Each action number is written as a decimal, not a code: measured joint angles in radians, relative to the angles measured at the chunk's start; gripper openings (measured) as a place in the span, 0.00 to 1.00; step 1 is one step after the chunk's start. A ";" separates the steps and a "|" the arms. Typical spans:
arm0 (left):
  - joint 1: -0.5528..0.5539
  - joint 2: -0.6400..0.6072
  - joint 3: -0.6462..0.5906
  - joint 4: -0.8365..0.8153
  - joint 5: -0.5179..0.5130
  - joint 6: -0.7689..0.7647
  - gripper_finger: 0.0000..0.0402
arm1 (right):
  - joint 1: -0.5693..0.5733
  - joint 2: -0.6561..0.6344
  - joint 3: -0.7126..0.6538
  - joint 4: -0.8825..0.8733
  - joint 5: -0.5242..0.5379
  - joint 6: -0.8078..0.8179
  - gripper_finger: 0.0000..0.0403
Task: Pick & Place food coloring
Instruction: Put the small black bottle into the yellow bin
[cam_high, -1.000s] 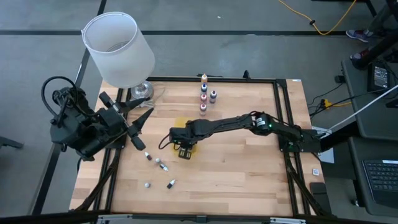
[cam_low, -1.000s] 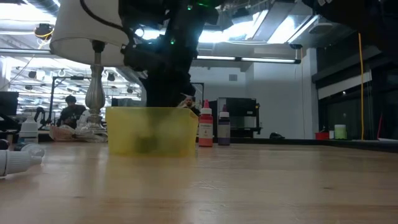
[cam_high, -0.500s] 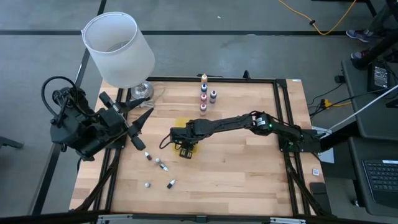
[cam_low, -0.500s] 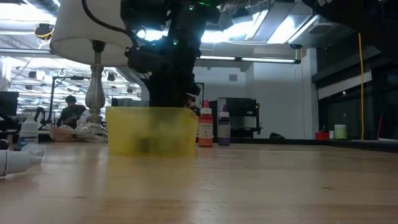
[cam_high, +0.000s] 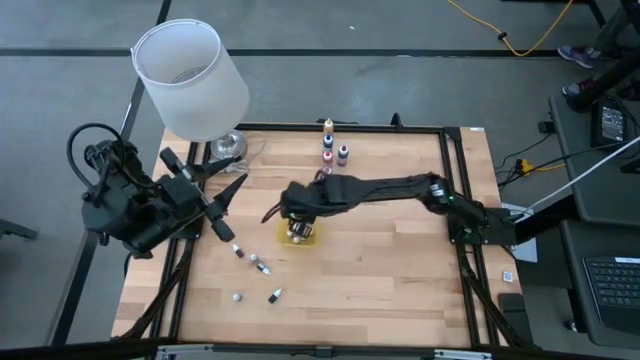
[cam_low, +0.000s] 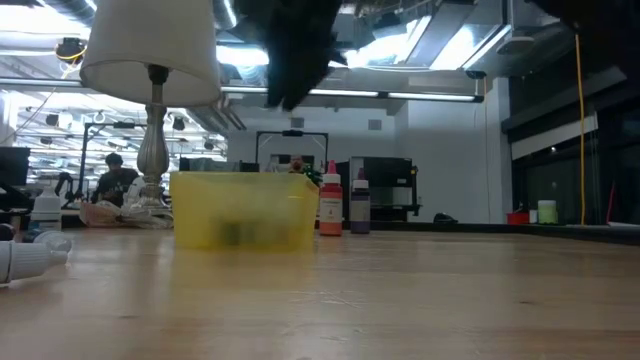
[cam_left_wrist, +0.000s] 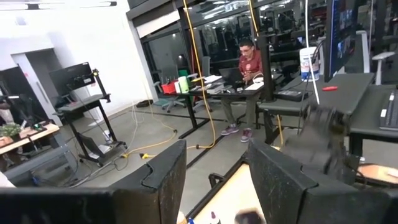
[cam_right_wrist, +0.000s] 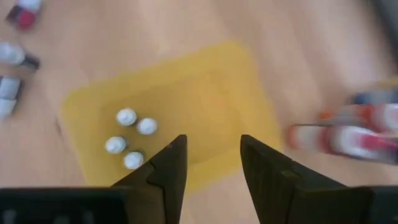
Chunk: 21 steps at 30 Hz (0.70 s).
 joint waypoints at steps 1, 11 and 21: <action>0.003 0.000 0.000 -0.008 0.000 -0.001 0.41 | 0.007 -0.021 0.000 -0.004 0.039 0.017 0.38; 0.047 0.000 0.000 -0.100 0.108 -0.113 0.42 | 0.156 -0.221 0.000 -0.251 0.509 0.179 0.38; 0.097 0.000 0.000 -0.135 0.118 -0.159 0.42 | 0.324 -0.467 -0.274 -0.325 0.687 0.354 0.38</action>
